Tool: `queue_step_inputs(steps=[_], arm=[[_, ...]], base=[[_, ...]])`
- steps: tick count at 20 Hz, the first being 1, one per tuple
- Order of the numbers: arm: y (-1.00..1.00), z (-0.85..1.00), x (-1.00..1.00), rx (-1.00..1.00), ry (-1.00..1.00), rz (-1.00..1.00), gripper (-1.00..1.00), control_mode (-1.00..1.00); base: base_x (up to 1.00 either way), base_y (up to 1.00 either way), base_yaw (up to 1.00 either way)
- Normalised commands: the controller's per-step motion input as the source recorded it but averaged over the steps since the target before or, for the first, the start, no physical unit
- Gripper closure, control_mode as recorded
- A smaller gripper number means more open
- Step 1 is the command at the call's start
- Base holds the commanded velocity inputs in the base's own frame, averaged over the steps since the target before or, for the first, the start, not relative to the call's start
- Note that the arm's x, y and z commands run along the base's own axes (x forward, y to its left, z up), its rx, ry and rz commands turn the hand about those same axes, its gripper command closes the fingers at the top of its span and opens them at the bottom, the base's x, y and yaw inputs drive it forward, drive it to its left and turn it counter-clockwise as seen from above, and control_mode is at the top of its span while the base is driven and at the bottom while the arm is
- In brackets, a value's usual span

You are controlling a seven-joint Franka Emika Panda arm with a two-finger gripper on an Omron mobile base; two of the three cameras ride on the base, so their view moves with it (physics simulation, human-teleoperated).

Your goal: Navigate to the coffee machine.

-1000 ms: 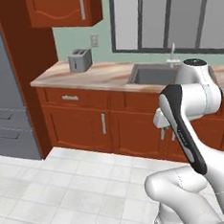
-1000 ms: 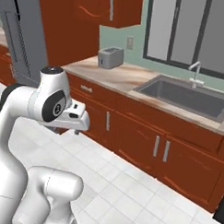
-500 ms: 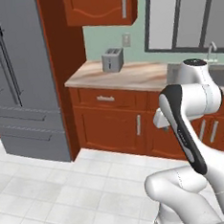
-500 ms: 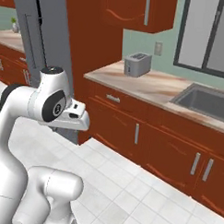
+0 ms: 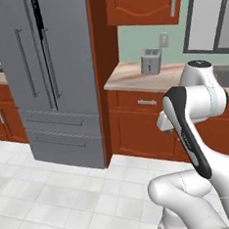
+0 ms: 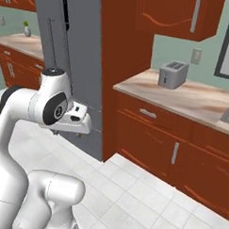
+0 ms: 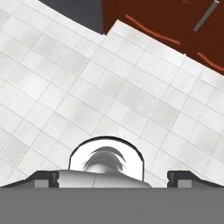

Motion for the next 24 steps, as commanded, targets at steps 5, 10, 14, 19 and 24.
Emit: queue_step_inputs(steps=[5,10,14,19,24], arm=[[0.0,0.0,0.0,0.0,0.0,0.0,-1.0,1.0],[0.0,0.0,0.0,0.0,0.0,0.0,-1.0,1.0],[0.0,0.0,0.0,0.0,0.0,0.0,-1.0,1.0],[0.0,0.0,0.0,0.0,0.0,0.0,-1.0,1.0],[0.0,0.0,0.0,0.0,0.0,0.0,-1.0,1.0]], base=[[0.59,1.0,0.01],[0.68,1.0,0.05],[0.73,1.0,0.03],[0.87,1.0,0.0],[1.0,1.0,0.0]])
